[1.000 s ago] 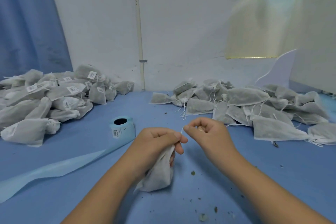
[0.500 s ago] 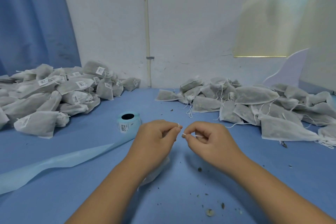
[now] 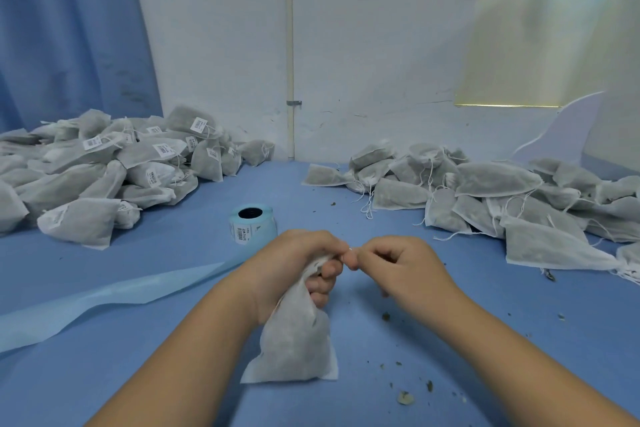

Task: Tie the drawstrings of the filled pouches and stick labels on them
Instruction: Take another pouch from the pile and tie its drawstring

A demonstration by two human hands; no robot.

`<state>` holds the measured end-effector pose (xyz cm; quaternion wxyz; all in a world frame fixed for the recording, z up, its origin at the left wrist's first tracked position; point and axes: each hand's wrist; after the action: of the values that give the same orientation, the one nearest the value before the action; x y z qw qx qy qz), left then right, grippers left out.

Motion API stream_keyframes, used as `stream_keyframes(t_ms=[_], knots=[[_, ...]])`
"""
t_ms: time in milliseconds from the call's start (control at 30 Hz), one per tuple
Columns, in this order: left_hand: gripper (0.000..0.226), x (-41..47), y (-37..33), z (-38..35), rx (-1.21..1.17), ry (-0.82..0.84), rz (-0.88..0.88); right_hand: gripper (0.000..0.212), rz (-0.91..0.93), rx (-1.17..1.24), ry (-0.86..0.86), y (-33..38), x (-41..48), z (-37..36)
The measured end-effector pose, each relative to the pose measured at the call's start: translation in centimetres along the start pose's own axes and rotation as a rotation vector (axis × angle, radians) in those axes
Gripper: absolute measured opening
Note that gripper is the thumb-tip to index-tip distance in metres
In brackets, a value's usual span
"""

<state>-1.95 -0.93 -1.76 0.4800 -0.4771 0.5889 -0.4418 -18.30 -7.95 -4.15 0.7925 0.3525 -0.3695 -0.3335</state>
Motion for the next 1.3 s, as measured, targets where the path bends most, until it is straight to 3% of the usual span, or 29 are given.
stream_keyframes(t_ms=[133,200,300,400,667,1033,1133,1300], knots=[[0.011,0.7,0.6,0.5,-0.230,0.043,0.140,0.006,-0.005,-0.339,-0.031,-0.7,0.3,0.1],[0.010,1.0,0.9,0.6,-0.281,0.028,0.163,0.013,0.069,-0.434,-0.138,-0.7,0.3,0.4],[0.010,1.1,1.3,0.8,-0.329,0.018,0.173,0.013,0.140,-0.184,-0.222,0.2,0.1,0.7],[0.010,1.1,1.3,0.8,-0.340,0.033,0.160,0.019,0.039,0.084,-0.063,1.2,-0.3,0.2],[0.012,0.9,1.6,0.8,-0.235,0.085,0.154,0.014,-0.077,0.196,0.076,1.9,-0.6,0.1],[0.022,0.5,1.6,1.0,-0.052,0.084,0.090,0.009,-0.110,0.128,0.216,1.9,-0.6,0.2],[0.024,0.4,1.6,1.2,-0.011,0.095,0.083,0.018,-0.118,0.124,0.252,1.6,-0.6,0.4],[0.013,0.2,1.4,1.2,0.011,0.095,0.098,0.010,-0.124,0.161,0.287,1.4,-0.6,0.7]])
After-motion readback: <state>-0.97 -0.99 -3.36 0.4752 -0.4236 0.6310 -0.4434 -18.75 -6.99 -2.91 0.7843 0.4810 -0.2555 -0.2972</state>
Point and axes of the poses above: each hand's wrist, its own x-axis towards the middle knuckle, its own z-axis out of the back of the hand, y = z × x, and after that the axes turned 1 degree about -x, right-handed
